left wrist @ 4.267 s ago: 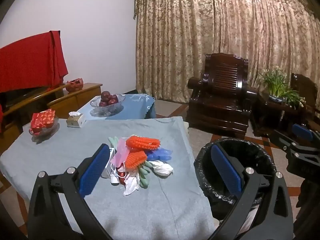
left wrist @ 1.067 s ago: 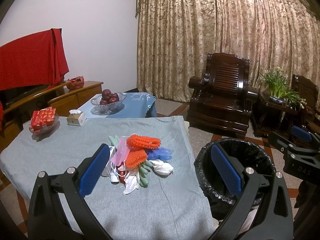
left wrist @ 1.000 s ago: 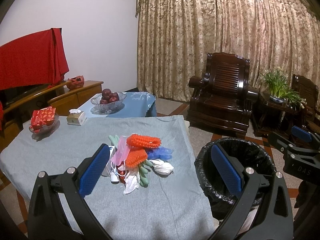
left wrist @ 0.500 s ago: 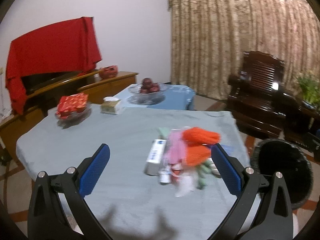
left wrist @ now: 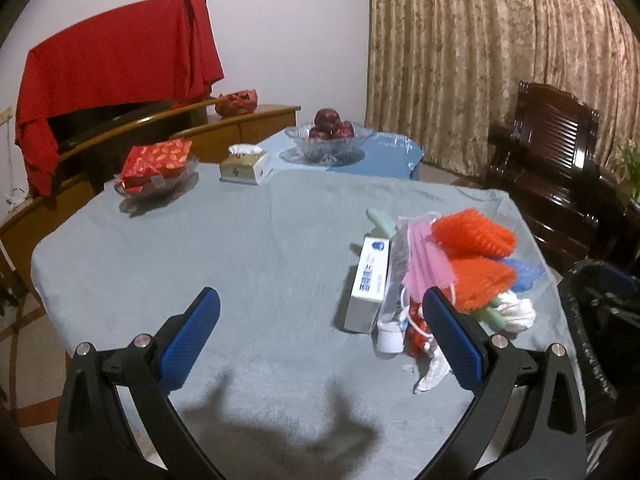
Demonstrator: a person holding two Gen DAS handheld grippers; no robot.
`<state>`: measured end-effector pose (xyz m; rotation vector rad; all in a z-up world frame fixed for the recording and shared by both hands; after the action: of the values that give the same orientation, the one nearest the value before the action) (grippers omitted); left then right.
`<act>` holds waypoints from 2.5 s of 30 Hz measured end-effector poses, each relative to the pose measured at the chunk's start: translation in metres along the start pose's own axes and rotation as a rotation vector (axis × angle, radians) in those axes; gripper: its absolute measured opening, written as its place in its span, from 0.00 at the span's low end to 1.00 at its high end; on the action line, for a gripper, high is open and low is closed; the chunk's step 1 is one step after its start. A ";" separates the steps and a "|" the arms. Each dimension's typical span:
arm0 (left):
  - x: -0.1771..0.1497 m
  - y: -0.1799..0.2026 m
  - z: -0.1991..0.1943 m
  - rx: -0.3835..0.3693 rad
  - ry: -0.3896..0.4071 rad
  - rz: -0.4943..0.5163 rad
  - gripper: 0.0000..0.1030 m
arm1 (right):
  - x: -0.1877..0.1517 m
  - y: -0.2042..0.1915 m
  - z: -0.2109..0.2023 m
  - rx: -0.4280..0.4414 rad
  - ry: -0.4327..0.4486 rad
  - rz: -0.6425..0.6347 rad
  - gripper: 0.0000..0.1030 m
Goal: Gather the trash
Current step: 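Move both tools toward the trash pile on the table, then grasp an orange foam net with the left gripper while the right grasps another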
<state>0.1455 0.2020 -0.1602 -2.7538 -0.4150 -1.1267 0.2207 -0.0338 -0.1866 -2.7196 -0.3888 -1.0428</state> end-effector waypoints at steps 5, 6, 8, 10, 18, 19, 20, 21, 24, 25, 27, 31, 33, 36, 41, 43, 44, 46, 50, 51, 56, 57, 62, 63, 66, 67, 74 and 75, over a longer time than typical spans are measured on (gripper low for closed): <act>-0.011 0.004 0.023 -0.018 -0.033 0.012 0.95 | -0.005 -0.004 0.036 0.004 -0.055 -0.012 0.59; -0.011 0.005 0.025 -0.020 -0.037 0.015 0.95 | -0.005 -0.002 0.041 0.003 -0.064 -0.010 0.59; -0.012 0.006 0.031 -0.030 -0.047 0.018 0.95 | -0.001 -0.002 0.042 0.011 -0.053 -0.006 0.54; -0.007 0.008 0.033 -0.040 -0.042 0.016 0.95 | 0.007 -0.004 0.039 0.012 -0.024 -0.009 0.54; 0.025 0.040 0.048 -0.100 -0.022 0.034 0.95 | 0.052 0.006 0.047 0.004 0.025 -0.010 0.54; 0.030 0.045 0.052 -0.102 -0.019 0.041 0.95 | 0.055 0.006 0.048 0.000 0.028 -0.010 0.54; 0.034 0.050 0.055 -0.109 -0.020 0.049 0.93 | 0.057 0.006 0.050 -0.002 0.028 -0.011 0.54; 0.037 0.055 0.060 -0.117 -0.023 0.058 0.87 | 0.059 0.007 0.052 -0.003 0.028 -0.011 0.54; 0.039 0.070 0.074 -0.136 -0.052 0.085 0.74 | 0.063 0.008 0.058 0.000 0.028 -0.010 0.54; 0.039 0.074 0.079 -0.138 -0.059 0.092 0.74 | 0.063 0.008 0.059 0.002 0.027 -0.009 0.54; 0.038 0.080 0.088 -0.142 -0.074 0.109 0.69 | 0.063 0.009 0.063 0.006 0.025 -0.007 0.54; 0.032 0.089 0.103 -0.196 -0.120 0.126 0.47 | 0.061 0.010 0.068 0.012 0.016 -0.007 0.54; 0.028 0.093 0.110 -0.200 -0.141 0.141 0.35 | 0.063 0.009 0.071 0.021 0.015 -0.006 0.54; 0.021 0.097 0.114 -0.226 -0.158 0.153 0.13 | 0.068 0.004 0.074 0.039 0.016 -0.017 0.54; 0.023 0.094 0.107 -0.240 -0.130 0.129 0.04 | 0.075 -0.016 0.081 0.076 0.018 -0.059 0.60; 0.025 0.091 0.102 -0.254 -0.117 0.117 0.03 | 0.078 -0.023 0.085 0.087 0.014 -0.064 0.65; 0.028 0.090 0.101 -0.252 -0.110 0.115 0.03 | 0.079 -0.025 0.088 0.093 0.008 -0.066 0.67; 0.031 0.089 0.098 -0.246 -0.092 0.115 0.03 | 0.080 -0.029 0.092 0.105 -0.005 -0.073 0.68; 0.032 0.088 0.099 -0.242 -0.090 0.123 0.03 | 0.077 -0.034 0.103 0.128 -0.044 -0.073 0.70; 0.031 0.088 0.100 -0.243 -0.096 0.121 0.03 | 0.075 -0.034 0.107 0.134 -0.060 -0.072 0.70; 0.028 0.086 0.100 -0.241 -0.097 0.116 0.03 | 0.063 -0.037 0.116 0.192 -0.117 -0.072 0.52; 0.028 0.086 0.099 -0.240 -0.096 0.116 0.03 | 0.063 -0.037 0.114 0.201 -0.112 -0.075 0.49; 0.028 0.082 0.091 -0.242 -0.084 0.110 0.03 | 0.070 -0.035 0.102 0.214 -0.079 -0.089 0.18; 0.028 0.082 0.089 -0.243 -0.082 0.109 0.03 | 0.071 -0.033 0.099 0.213 -0.069 -0.085 0.17; 0.027 0.083 0.082 -0.248 -0.074 0.116 0.03 | 0.073 -0.029 0.089 0.213 -0.047 -0.077 0.17; 0.026 0.084 0.081 -0.248 -0.076 0.124 0.03 | 0.072 -0.026 0.084 0.213 -0.038 -0.068 0.17; 0.024 0.094 0.081 -0.268 -0.085 0.126 0.27 | 0.063 -0.003 0.067 0.148 -0.015 -0.012 0.17; 0.025 0.096 0.081 -0.273 -0.084 0.127 0.35 | 0.062 0.001 0.065 0.145 -0.016 0.000 0.17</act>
<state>0.2456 0.1340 -0.2030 -3.0182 -0.0973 -1.1135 0.3059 -0.0064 -0.1923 -2.6011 -0.4492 -0.9536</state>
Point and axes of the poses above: each gripper's, at about its wrist camera, not at the fingertips, and z roughly the way its jaws point, y to its right, x to its top, the point moved 9 cm from there along z, roughly the way its jaws point, and after that the axes turned 12 degrees about -y, right-handed, at the moved point
